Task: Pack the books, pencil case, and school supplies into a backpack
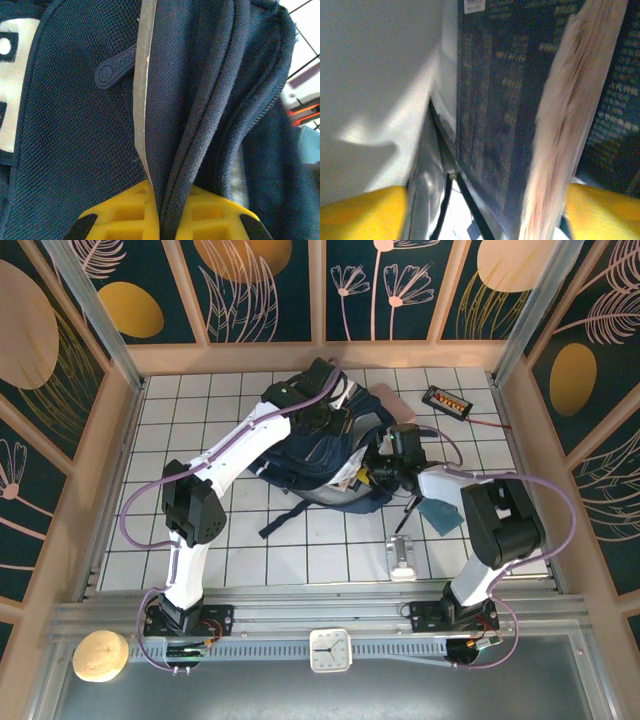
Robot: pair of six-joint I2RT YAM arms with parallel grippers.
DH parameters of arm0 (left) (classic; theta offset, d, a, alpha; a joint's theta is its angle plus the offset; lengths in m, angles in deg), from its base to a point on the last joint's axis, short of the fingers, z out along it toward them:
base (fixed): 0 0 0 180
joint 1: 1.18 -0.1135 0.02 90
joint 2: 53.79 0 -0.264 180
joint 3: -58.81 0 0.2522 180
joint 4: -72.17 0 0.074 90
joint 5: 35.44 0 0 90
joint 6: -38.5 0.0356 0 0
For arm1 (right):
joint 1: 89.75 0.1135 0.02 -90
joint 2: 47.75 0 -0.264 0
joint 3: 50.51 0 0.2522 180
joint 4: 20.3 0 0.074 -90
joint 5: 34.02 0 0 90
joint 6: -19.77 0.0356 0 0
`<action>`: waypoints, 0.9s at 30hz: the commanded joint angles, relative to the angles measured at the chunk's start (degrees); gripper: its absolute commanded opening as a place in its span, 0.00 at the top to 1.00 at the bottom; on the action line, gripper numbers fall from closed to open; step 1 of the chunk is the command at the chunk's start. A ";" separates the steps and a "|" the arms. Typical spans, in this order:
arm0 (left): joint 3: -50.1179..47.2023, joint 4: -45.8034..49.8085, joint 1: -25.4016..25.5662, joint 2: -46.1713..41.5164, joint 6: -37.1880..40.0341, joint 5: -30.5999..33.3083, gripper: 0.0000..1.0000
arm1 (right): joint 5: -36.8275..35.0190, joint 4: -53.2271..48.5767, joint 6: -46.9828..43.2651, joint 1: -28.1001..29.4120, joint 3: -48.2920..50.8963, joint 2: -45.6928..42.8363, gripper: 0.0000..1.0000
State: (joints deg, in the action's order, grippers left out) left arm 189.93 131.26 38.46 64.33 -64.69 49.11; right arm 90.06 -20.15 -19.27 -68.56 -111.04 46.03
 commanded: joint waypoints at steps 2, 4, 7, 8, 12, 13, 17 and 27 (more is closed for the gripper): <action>-2.78 -1.36 0.19 -0.81 -0.68 -2.69 0.76 | -3.32 -12.29 -6.51 -2.16 4.39 -14.31 0.01; -5.40 -3.00 0.17 -1.62 -1.51 -3.50 0.73 | -5.40 -21.24 -9.04 -3.37 5.12 -19.89 0.01; -9.51 -5.83 0.10 -4.12 -2.99 -2.64 0.58 | -9.00 -33.59 -10.46 -4.85 4.34 -25.27 0.01; -10.09 -5.84 0.09 -4.78 -3.30 -1.90 0.51 | -10.37 -37.43 -10.17 -5.29 4.23 -26.85 0.01; -15.93 -5.60 -0.33 -10.48 -4.91 4.39 0.26 | -15.93 -48.09 -7.69 -6.27 3.10 -31.66 0.01; -18.93 -5.66 -0.72 -12.73 -5.74 6.17 0.24 | -16.67 -48.45 -7.03 -5.84 2.40 -32.65 0.01; -34.96 -8.37 -5.67 -23.63 -12.69 8.49 0.22 | -13.56 -42.50 -3.99 -2.12 2.43 -31.00 0.01; -70.27 -37.60 -27.76 -35.28 -29.80 -15.47 0.19 | -12.90 -28.89 -2.75 2.67 1.79 -15.16 0.01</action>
State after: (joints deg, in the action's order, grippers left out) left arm 123.20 107.17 12.23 27.64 -87.55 43.69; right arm 77.96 -53.83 -22.30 -66.13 -107.17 27.95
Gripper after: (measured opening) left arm 0.808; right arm 0.992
